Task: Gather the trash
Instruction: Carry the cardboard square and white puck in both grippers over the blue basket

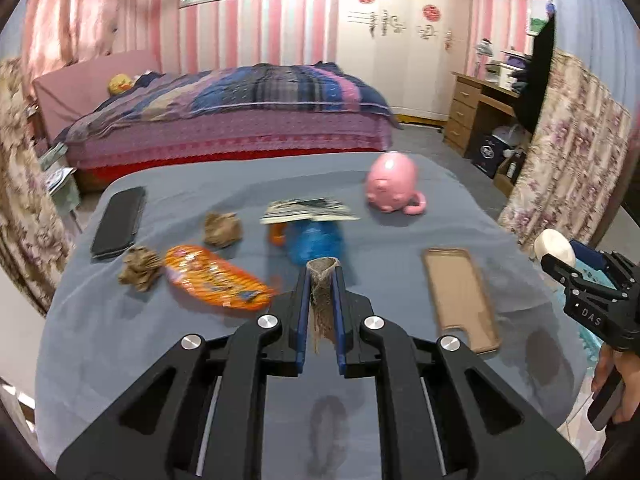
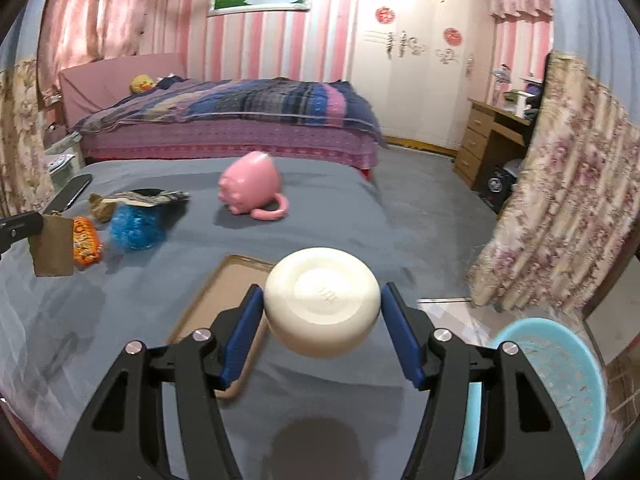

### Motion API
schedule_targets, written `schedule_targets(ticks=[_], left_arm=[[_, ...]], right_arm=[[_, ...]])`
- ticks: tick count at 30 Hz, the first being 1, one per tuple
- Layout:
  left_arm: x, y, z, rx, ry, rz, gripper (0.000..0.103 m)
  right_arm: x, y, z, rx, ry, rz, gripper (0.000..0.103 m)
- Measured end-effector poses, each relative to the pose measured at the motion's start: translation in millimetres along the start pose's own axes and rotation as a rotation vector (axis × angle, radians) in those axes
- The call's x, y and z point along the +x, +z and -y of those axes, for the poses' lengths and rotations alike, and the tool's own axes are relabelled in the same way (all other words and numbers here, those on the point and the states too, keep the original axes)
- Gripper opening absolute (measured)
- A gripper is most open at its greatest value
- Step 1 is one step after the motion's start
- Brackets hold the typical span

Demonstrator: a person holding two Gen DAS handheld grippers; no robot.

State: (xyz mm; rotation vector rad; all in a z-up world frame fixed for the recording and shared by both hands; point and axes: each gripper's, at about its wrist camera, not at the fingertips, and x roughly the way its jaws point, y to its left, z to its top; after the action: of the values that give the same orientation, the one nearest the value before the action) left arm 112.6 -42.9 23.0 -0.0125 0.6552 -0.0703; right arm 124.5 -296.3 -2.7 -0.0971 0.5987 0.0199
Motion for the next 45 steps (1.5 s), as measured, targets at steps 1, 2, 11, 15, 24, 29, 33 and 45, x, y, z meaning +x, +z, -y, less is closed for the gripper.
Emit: schedule_targets(ticks=[1,2,11,15,24,29,33,45], left_arm=[[0,0,7,0.006,-0.008,0.001,0.009],[1,0,15,0.012,-0.019,-0.002,0.009],[6,6,72,0.052,-0.097,-0.015,0.009],[10,6,101,0.081,-0.133,-0.022,0.009],[29,10,164,0.124,-0.227,-0.051,0.009],[33,5,207,0.186,-0.282,-0.058,0.009],[35,-1,241,0.22,-0.351,-0.073,0.009],[36,-23,337,0.338,-0.535,-0.077,0.009]], right_arm=[[-5,-1,9,0.003,-0.013,0.007,0.06],[-10,-1,18,0.011,-0.023,0.015,0.06],[-41,-7,77,0.044,-0.112,0.044,0.06],[-48,-16,100,0.062,-0.149,0.035,0.061],[-60,-45,166,0.118,-0.259,-0.002,0.061],[-68,-57,198,0.156,-0.309,-0.011,0.061],[-77,-67,219,0.177,-0.351,-0.02,0.061],[-83,-98,256,0.243,-0.396,-0.059,0.06]])
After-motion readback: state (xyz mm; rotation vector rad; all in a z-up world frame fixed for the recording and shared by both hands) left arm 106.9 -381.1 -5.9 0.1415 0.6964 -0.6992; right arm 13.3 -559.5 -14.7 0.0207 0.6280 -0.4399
